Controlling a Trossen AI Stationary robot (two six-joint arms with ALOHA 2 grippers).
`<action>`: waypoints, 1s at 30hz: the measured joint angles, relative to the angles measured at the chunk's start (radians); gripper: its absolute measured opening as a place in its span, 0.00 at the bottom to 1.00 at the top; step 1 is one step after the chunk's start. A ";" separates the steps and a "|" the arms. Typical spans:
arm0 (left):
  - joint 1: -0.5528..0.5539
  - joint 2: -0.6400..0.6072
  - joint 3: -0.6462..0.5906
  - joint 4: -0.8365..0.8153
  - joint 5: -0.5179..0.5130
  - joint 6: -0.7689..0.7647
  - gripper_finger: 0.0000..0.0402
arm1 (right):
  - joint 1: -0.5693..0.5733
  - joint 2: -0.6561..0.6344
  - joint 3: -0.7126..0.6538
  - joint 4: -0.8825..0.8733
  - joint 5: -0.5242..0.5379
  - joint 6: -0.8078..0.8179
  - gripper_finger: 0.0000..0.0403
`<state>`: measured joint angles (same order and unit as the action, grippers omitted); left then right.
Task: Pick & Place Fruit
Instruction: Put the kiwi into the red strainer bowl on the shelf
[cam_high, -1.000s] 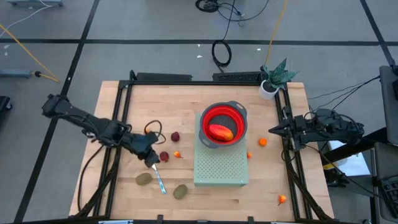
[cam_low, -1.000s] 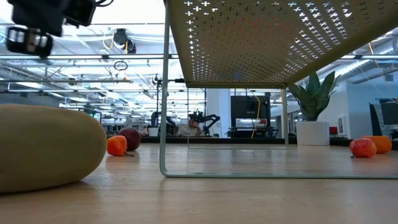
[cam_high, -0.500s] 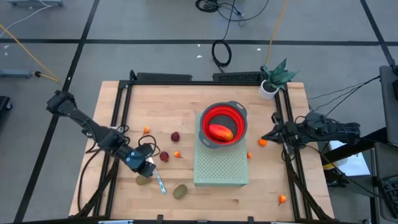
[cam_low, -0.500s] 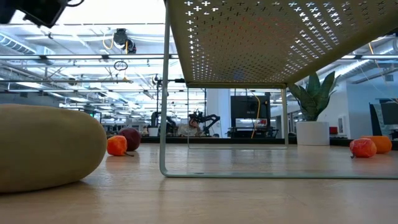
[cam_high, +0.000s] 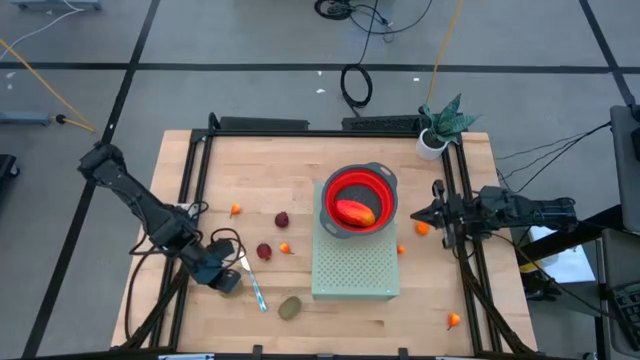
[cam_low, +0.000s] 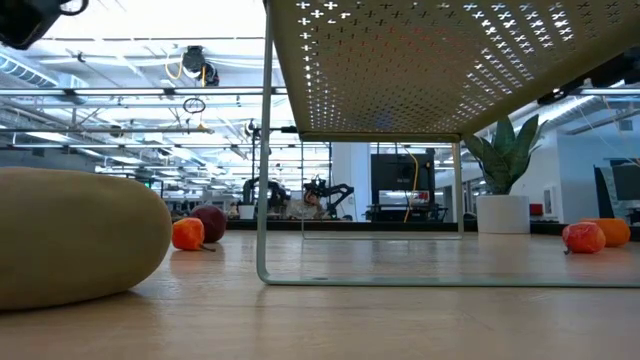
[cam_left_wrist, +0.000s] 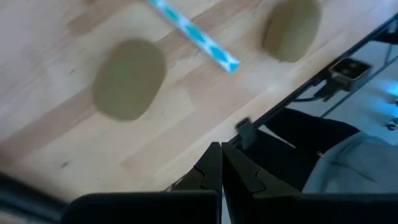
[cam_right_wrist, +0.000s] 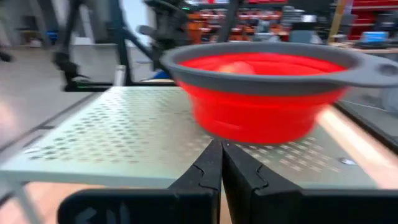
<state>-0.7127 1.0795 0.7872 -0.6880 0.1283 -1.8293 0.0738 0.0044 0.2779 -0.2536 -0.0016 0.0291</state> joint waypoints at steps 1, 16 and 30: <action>-0.005 0.000 0.000 -0.007 0.007 -0.007 0.00 | 0.000 0.000 0.000 -0.001 0.019 -0.006 0.00; -0.023 0.000 0.000 -0.039 0.002 0.012 0.01 | 0.000 0.000 0.000 0.009 0.035 0.001 0.00; -0.023 0.000 0.000 -0.043 0.000 0.020 0.00 | 0.000 0.000 -0.204 0.311 0.031 0.069 0.00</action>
<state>-0.7357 1.0790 0.7868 -0.7311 0.1287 -1.8093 0.0735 0.0045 0.0740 0.0571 0.0292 0.0977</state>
